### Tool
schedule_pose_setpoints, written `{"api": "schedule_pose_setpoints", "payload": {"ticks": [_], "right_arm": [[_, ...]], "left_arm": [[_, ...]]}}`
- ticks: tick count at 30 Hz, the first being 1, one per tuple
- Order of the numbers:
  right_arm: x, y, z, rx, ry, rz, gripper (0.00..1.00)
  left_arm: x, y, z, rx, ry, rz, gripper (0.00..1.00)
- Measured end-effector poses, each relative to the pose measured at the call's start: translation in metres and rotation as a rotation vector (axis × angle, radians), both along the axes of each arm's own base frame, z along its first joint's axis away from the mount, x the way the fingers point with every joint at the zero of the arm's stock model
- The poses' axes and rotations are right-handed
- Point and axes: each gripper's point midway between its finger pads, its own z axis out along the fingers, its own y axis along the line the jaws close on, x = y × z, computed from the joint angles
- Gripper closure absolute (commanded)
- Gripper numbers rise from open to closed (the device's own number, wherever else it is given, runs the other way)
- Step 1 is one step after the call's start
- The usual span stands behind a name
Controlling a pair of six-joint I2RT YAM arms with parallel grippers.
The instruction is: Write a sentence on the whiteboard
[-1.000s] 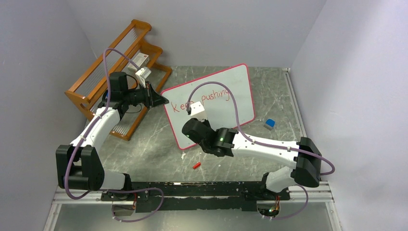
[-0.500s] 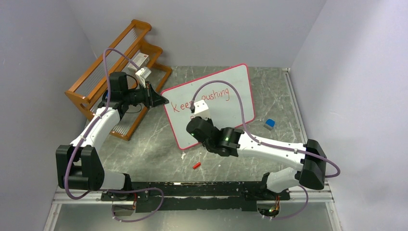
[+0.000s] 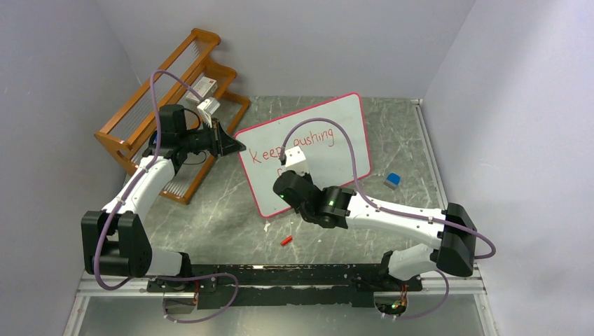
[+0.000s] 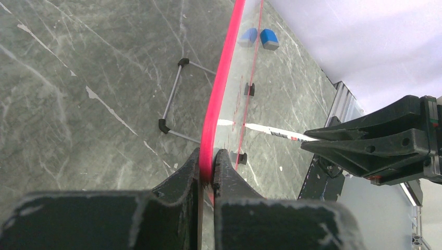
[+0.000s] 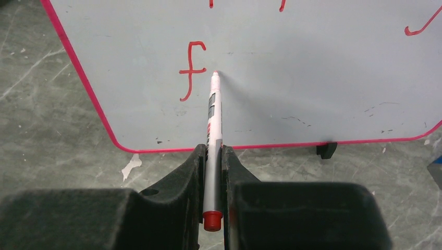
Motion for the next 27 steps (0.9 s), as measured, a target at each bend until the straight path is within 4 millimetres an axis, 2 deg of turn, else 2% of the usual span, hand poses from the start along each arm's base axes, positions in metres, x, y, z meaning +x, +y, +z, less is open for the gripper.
{"api": "schedule_pose_setpoints", "payload": {"ticks": [27], "right_arm": [[0.007,0.006,-0.0002,0.023,-0.01,-0.008,1.0]], "left_arm": [[0.0,0.0,-0.0001,0.0,0.0,0.0,0.95]]}}
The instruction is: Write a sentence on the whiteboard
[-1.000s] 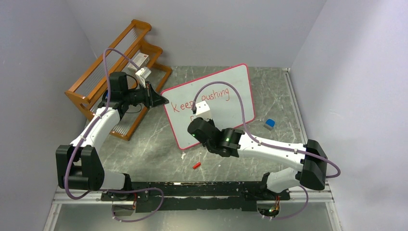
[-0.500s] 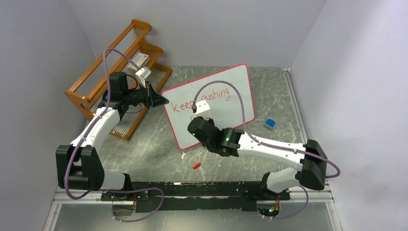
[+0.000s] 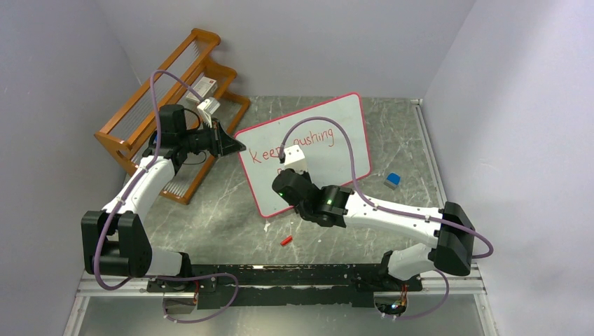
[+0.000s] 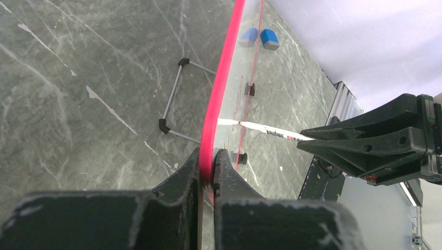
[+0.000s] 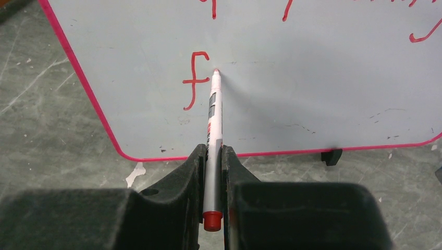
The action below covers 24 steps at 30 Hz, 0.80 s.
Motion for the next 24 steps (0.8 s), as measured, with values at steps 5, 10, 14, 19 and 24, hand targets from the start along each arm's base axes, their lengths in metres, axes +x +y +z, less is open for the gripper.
{"api": "schedule_pose_setpoints", "payload": {"ticks": [5,10,14,19,24], "right_arm": [[-0.001,0.001,-0.001,-0.002,0.008,0.01,1.0],[-0.004,0.002,-0.004,-0.006,0.023,0.023,1.0],[-0.005,0.001,-0.005,-0.009,0.029,0.026,1.0],[-0.006,0.0,-0.007,-0.014,0.037,0.025,1.0],[-0.008,-0.004,-0.012,-0.035,0.046,0.024,1.0]], "left_arm": [[0.0,0.0,0.0,0.0,0.0,0.0,0.95],[0.0,0.0,0.0,0.0,0.0,0.0,0.95],[0.0,0.0,0.0,0.0,0.0,0.0,0.95],[0.0,0.0,0.0,0.0,0.0,0.0,0.95],[0.0,0.0,0.0,0.0,0.0,0.0,0.95]]}}
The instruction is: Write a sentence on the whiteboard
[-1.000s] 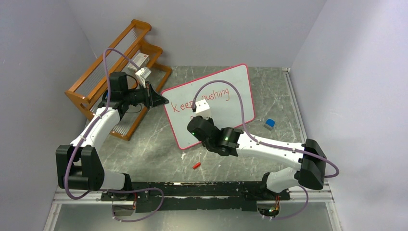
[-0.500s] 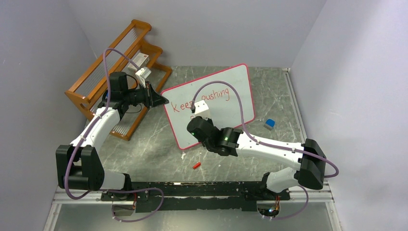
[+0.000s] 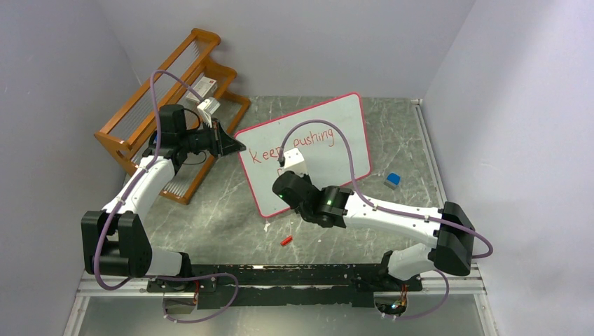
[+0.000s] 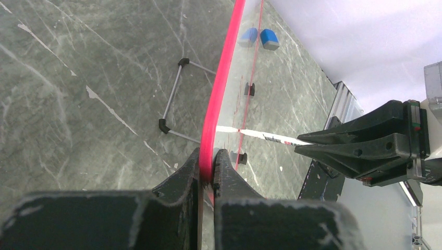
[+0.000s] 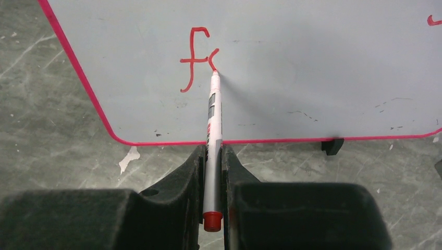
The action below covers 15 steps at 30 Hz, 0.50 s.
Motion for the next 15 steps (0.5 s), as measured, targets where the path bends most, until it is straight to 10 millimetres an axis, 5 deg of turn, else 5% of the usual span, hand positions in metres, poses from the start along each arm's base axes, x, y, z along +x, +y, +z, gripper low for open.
{"api": "schedule_pose_setpoints", "payload": {"ticks": [15], "right_arm": [[0.0054,-0.0104,0.0007,-0.029,-0.027,-0.042,1.0]], "left_arm": [[0.0,0.0,0.0,0.0,0.0,0.0,0.95]]}}
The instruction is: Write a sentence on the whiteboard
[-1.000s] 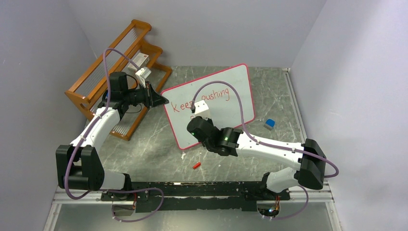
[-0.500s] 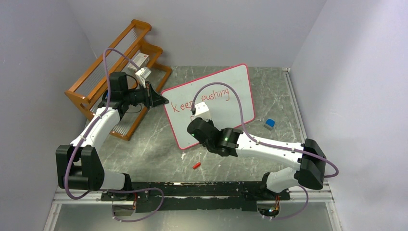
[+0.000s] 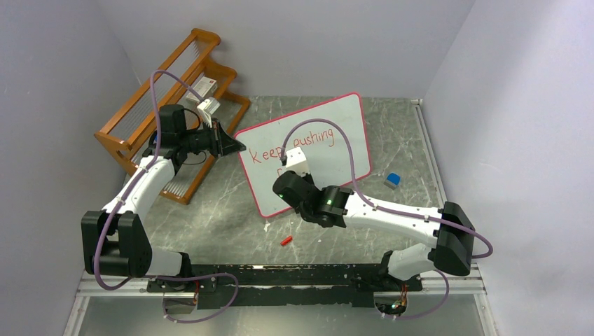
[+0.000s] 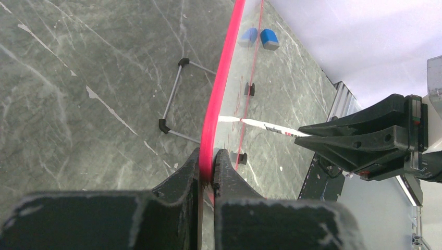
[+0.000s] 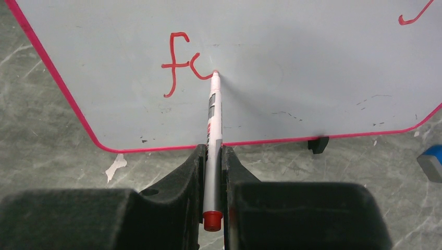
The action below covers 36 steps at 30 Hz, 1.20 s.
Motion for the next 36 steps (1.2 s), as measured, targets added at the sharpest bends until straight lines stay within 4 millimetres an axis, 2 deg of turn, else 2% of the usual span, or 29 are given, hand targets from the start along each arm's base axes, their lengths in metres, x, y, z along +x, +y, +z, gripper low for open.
{"api": "schedule_pose_setpoints", "payload": {"ticks": [36], "right_arm": [[0.006,0.008,0.011,0.026,-0.043,0.018,1.0]], "left_arm": [[0.0,0.0,0.0,0.001,0.0,0.002,0.95]]}}
